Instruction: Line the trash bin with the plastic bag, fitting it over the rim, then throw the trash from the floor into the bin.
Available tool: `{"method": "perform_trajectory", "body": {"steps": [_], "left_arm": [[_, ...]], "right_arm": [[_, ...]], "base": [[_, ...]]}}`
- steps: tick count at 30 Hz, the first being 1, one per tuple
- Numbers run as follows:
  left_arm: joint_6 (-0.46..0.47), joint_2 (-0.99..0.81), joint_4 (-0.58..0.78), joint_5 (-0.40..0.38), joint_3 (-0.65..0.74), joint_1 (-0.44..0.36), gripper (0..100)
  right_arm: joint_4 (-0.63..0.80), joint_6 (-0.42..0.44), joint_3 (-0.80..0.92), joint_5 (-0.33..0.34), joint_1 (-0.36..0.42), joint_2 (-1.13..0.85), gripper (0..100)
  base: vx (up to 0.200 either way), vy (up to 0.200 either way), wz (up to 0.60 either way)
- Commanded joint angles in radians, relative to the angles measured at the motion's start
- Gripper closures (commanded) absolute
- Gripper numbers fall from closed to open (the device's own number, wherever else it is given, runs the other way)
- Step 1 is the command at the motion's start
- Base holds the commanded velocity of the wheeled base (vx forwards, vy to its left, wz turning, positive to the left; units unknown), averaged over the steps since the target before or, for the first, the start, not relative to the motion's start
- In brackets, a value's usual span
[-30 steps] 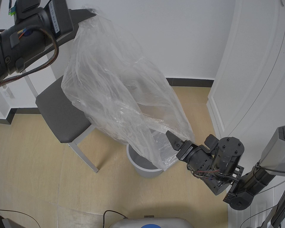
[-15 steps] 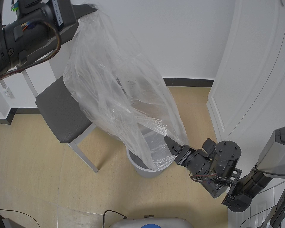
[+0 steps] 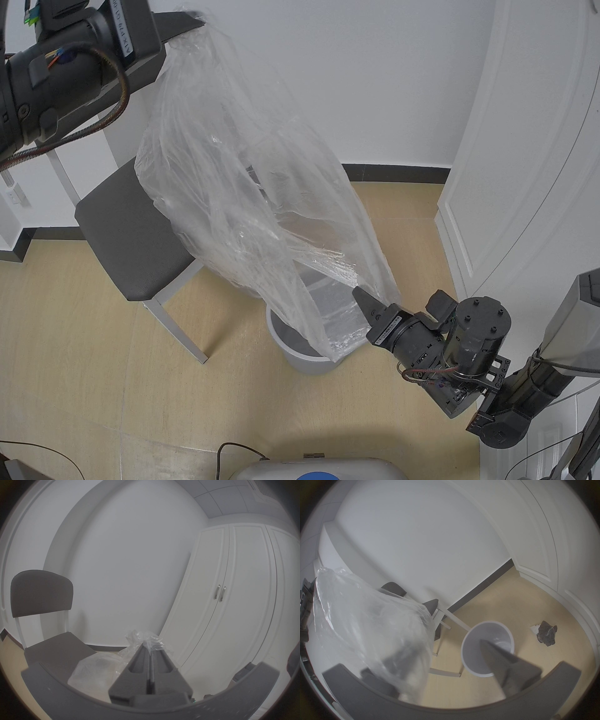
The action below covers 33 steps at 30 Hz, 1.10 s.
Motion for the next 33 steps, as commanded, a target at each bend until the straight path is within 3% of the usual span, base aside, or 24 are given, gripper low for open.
{"method": "perform_trajectory", "body": {"steps": [1, 12, 18, 26, 33], "left_arm": [[0.000, 0.000, 0.002, 0.000, 0.009, 0.000, 100], [0.000, -0.038, -0.001, 0.000, 0.134, 0.025, 100], [-0.039, -0.078, -0.031, -0.001, 0.248, 0.025, 100], [-0.049, -0.054, -0.138, -0.001, 0.346, 0.025, 100], [-0.054, -0.041, -0.143, -0.004, 0.427, 0.034, 100]], "right_arm": [[-0.004, -0.001, 0.017, 0.001, 0.010, -0.018, 100], [0.011, -0.024, 0.023, 0.009, 0.033, -0.087, 100], [0.039, -0.105, 0.051, 0.009, 0.021, -0.120, 100], [0.217, -0.111, 0.031, 0.015, -0.007, -0.216, 100], [0.369, -0.111, 0.000, 0.081, -0.094, -0.332, 100]], "base": [[0.000, 0.000, 0.00], [0.000, 0.000, 0.00], [0.000, 0.000, 0.00], [0.000, 0.000, 0.00], [0.000, 0.000, 0.00]]}}
